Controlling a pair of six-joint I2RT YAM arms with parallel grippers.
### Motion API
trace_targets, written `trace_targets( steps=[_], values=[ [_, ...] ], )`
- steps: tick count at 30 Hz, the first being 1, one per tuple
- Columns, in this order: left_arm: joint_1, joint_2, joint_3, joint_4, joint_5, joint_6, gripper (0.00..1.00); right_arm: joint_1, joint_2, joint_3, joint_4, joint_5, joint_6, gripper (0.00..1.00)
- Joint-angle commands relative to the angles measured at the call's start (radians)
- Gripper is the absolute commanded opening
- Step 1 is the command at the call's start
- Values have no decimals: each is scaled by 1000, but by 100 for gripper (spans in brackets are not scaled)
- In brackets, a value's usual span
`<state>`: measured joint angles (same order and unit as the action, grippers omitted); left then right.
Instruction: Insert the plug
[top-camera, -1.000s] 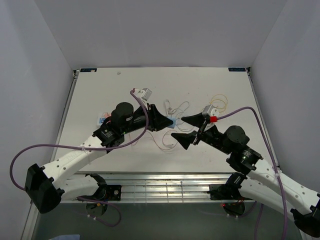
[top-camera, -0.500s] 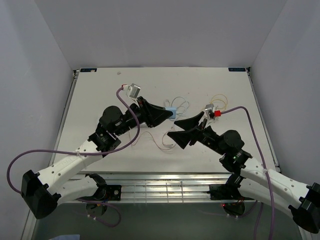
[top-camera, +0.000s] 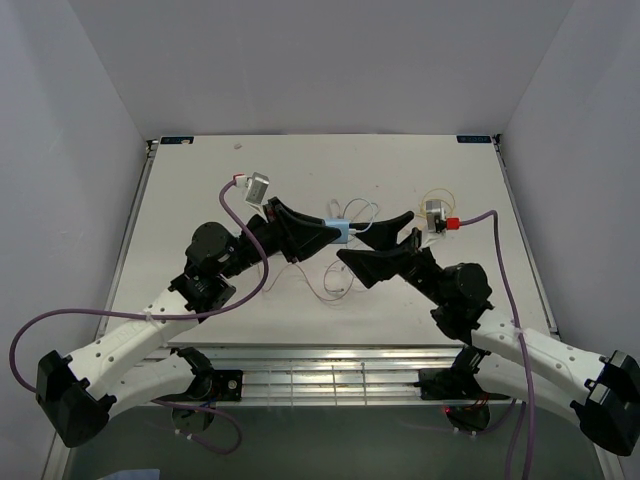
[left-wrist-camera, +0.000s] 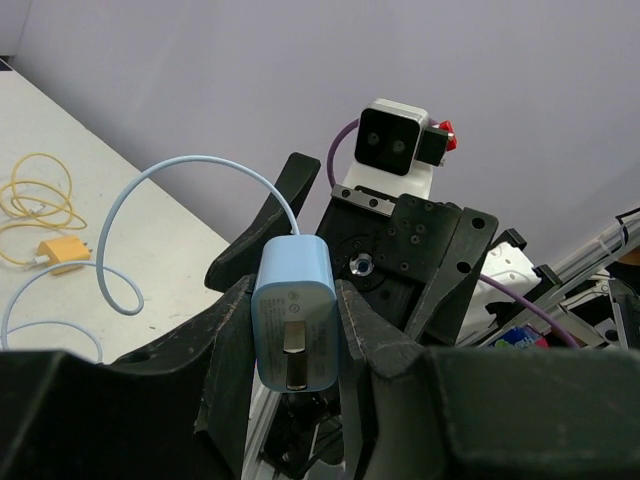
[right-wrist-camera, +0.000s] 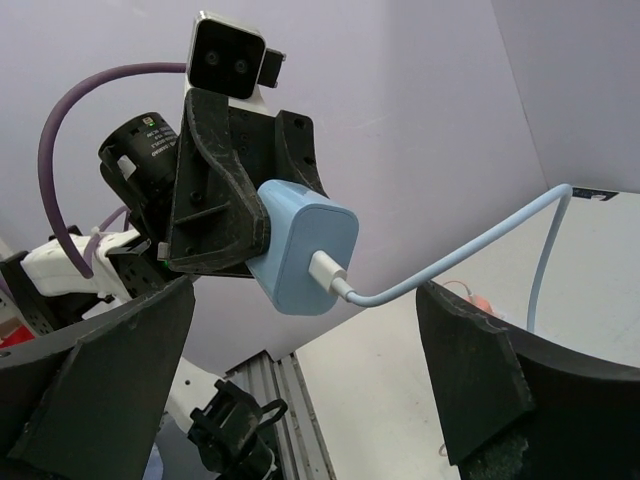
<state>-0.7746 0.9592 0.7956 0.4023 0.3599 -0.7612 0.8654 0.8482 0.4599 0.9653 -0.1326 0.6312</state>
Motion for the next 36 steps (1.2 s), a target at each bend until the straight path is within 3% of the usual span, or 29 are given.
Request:
trace_targets(
  steps=[1, 13, 17, 21, 26, 29, 30, 31, 34, 36],
  values=[
    [-2, -30, 4, 40, 24, -9, 0, 3, 11, 34, 108, 16, 2, 96],
    [-5, -34, -19, 49, 25, -32, 0, 3, 87, 66, 202, -50, 45, 74],
    [-8, -36, -22, 49, 22, -30, 0, 3, 97, 79, 205, -58, 51, 63],
    [-9, -34, -24, 49, 25, -27, 0, 3, 103, 88, 207, -85, 45, 45],
    [-11, -31, -29, 49, 5, -49, 0, 3, 106, 92, 210, -137, 30, 37],
    [-11, -24, -26, 49, 10, -64, 0, 3, 100, 94, 198, -156, 19, 24],
    [-9, -22, -22, 49, 17, -67, 0, 3, 97, 95, 181, -160, 12, 11],
    [-11, -19, -22, 49, 20, -70, 0, 4, 94, 97, 176, -168, 2, 8],
    [-11, -13, -15, 49, 34, -75, 0, 3, 86, 97, 171, -190, -22, 8],
    [-11, -8, -9, 38, 40, -72, 10, 3, 83, 94, 174, -185, -34, 8]
  ],
)
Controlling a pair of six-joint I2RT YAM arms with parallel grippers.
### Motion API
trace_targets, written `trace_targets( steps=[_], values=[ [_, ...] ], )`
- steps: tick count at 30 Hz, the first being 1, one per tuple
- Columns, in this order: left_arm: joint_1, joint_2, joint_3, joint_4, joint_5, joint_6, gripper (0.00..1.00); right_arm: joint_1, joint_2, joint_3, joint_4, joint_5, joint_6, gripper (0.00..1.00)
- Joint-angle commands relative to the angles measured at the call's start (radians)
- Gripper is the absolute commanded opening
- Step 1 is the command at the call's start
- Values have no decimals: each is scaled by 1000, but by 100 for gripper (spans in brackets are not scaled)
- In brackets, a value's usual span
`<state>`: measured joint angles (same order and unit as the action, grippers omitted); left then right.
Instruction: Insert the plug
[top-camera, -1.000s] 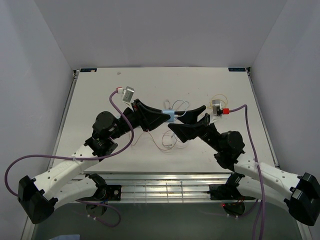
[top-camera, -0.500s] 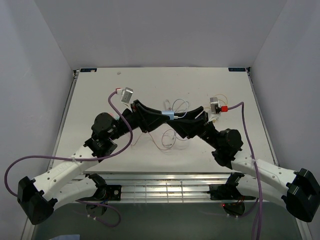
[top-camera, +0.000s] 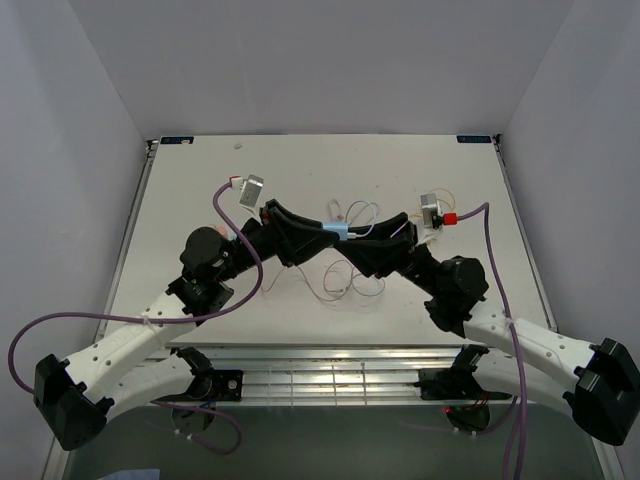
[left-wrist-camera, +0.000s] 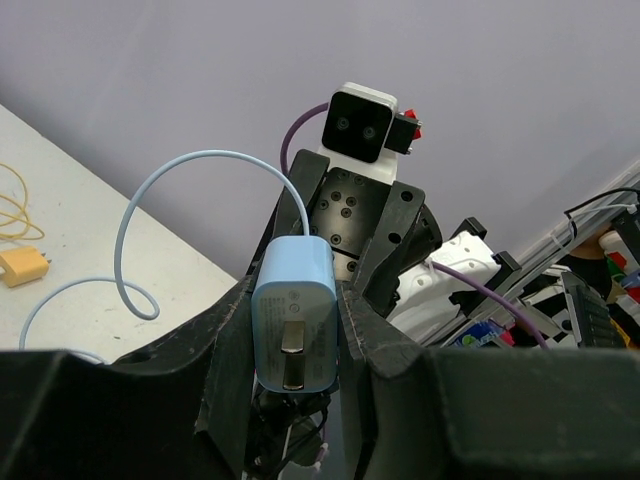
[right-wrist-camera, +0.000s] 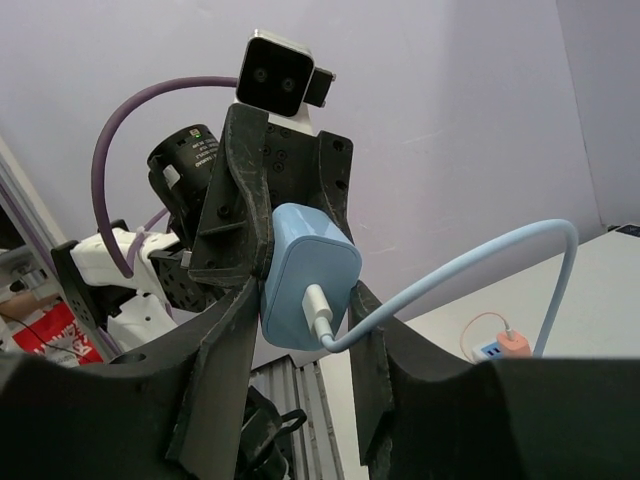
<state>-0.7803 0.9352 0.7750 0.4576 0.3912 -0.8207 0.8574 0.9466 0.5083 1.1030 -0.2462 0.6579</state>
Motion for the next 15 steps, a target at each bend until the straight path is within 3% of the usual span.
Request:
trace_targets(
  steps=[1, 2, 3, 5, 6, 7, 15],
  values=[
    [-5, 16, 12, -22, 9, -11, 21, 12, -22, 45, 34, -65, -67, 8],
    [-5, 14, 13, -39, 5, -6, 32, 11, -25, 42, 31, -56, -70, 8],
    [-5, 10, 15, -49, -2, 0, 52, 11, -28, 44, 26, -47, -95, 8],
    [-5, 1, 17, -85, -26, 9, 73, 11, -42, 56, -30, -24, -125, 8],
    [-5, -4, 18, -97, -35, 11, 90, 9, -52, 64, -61, -10, -167, 8],
    [-5, -13, 21, -108, -44, 18, 96, 9, -55, 71, -96, 4, -182, 8],
    [-4, -29, 107, -345, -130, 58, 98, 2, -66, 88, -196, 4, -293, 8]
  ],
)
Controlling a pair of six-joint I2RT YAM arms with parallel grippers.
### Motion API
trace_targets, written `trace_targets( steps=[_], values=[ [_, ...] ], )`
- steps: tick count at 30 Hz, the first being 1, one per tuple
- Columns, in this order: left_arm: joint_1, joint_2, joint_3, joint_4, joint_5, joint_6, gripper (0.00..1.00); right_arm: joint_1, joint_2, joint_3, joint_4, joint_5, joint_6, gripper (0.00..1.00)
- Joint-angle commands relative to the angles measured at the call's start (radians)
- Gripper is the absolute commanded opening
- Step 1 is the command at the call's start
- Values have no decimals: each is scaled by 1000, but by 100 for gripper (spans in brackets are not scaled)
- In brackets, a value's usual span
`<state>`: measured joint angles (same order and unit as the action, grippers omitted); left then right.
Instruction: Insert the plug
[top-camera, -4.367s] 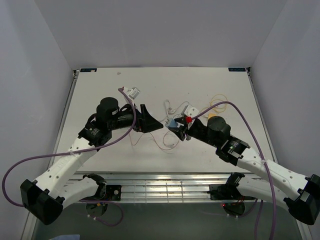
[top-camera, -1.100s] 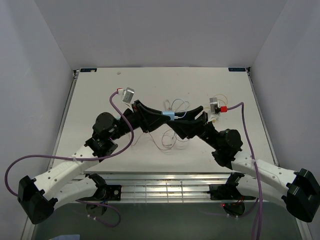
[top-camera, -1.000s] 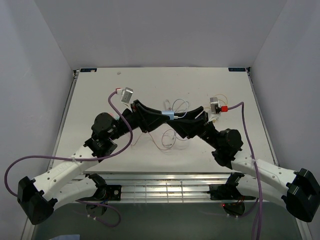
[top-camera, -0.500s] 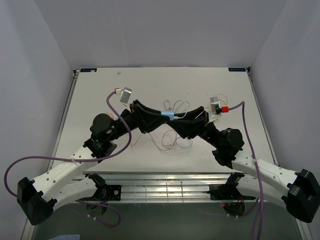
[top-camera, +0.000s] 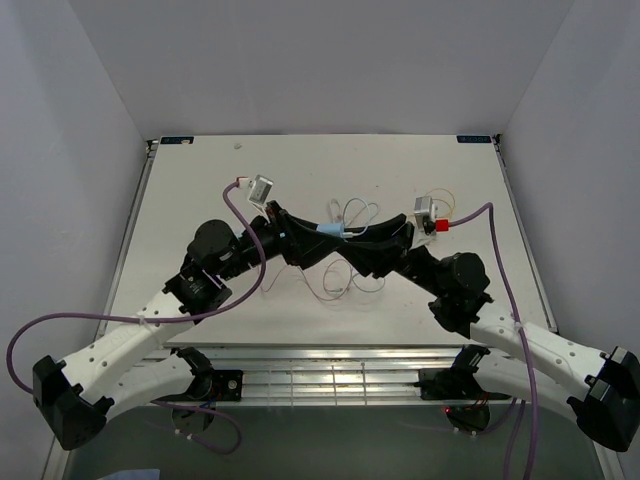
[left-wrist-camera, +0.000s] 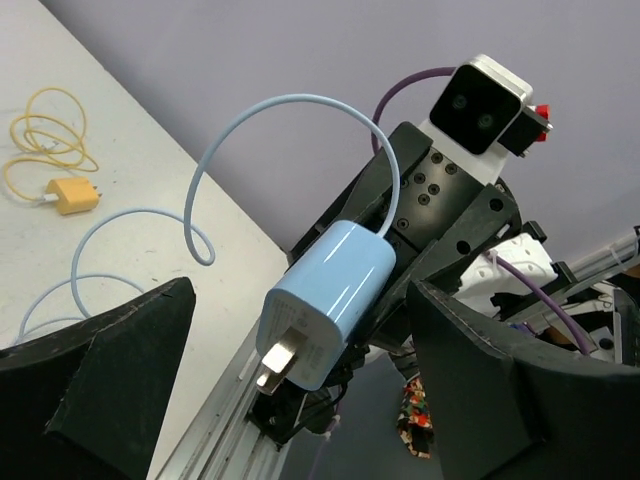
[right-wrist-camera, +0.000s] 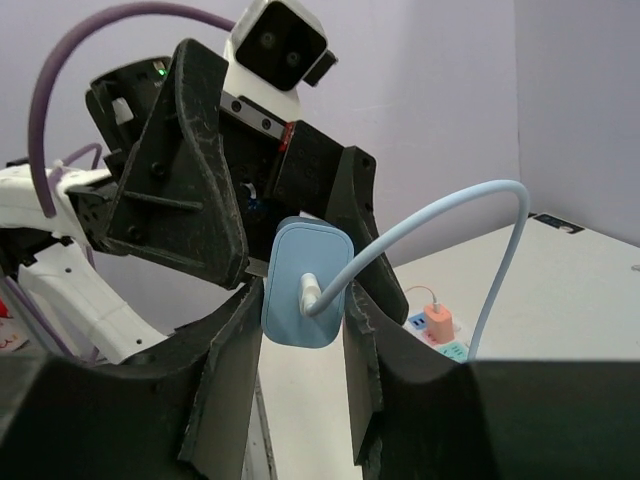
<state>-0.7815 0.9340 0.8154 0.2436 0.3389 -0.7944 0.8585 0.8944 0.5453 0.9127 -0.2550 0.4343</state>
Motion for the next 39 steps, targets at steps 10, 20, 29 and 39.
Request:
trace_targets(
  steps=[10, 20, 29, 39],
  values=[
    [-2, -126, 243, -576, -379, 67, 98, -71, 40, 146, -204, -16, -193, 8],
    [4, -21, 456, -1304, -1020, -178, 98, -116, 288, 528, -692, -308, -590, 8],
    [491, 110, 397, -1112, -596, 38, 98, -118, 604, 878, -1005, -374, -920, 8],
    [1002, 305, 344, -995, -295, 38, 98, -111, 951, 1196, -1212, -351, -1068, 8]
  ],
)
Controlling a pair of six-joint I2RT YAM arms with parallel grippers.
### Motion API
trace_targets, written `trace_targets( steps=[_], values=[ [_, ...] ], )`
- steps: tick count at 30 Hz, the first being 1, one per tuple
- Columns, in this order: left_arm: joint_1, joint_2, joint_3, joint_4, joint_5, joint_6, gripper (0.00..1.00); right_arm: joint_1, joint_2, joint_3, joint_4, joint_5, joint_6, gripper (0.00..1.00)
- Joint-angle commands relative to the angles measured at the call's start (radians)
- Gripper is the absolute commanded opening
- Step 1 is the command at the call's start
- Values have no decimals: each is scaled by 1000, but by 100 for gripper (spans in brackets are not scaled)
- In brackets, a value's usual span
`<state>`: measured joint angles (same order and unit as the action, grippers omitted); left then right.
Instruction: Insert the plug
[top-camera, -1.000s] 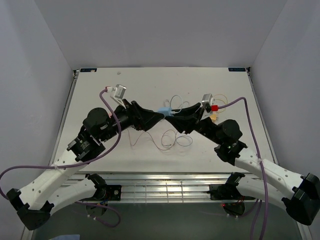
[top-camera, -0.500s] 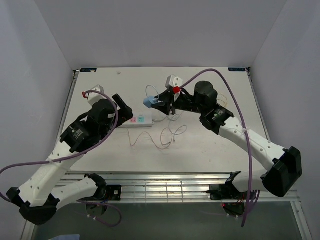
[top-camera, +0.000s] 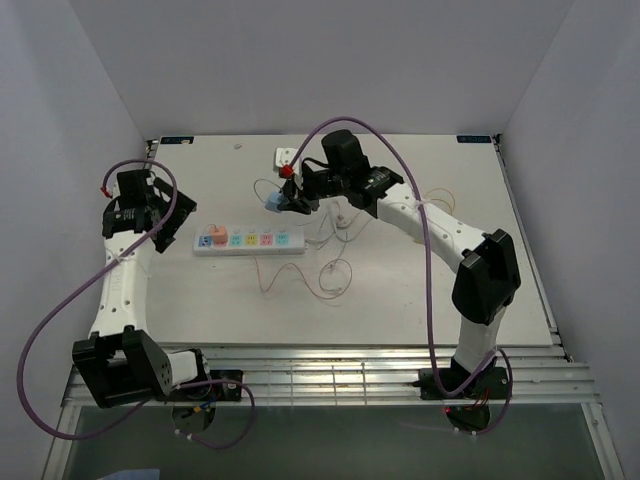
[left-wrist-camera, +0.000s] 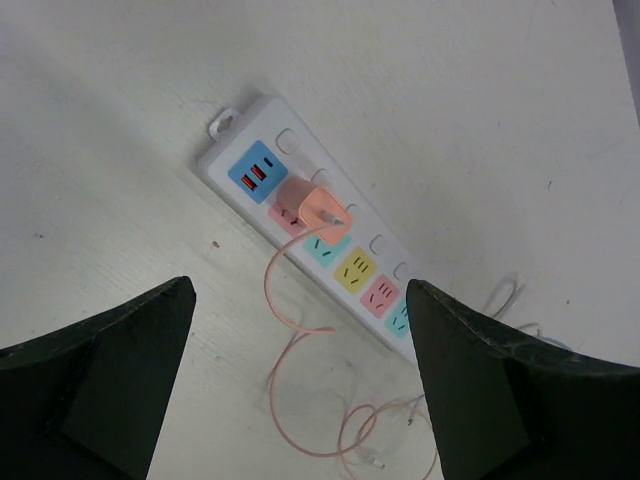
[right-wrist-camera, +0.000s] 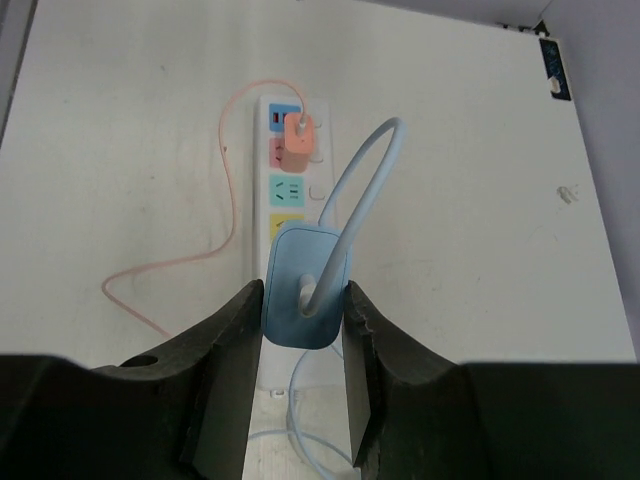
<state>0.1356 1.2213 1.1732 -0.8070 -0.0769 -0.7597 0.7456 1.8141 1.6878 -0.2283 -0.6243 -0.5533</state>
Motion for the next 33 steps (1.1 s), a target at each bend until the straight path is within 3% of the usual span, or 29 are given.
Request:
trace_targets(
  steps=[1, 11, 33],
  values=[
    [107, 29, -21, 90, 162, -6, 98, 8, 43, 55, -69, 24, -83, 8],
    [145, 220, -73, 224, 210, -62, 98, 60, 261, 199, -118, 64, -112, 8],
    [145, 428, -144, 397, 315, -52, 98, 106, 548, 467, -160, 86, -198, 8]
  ],
)
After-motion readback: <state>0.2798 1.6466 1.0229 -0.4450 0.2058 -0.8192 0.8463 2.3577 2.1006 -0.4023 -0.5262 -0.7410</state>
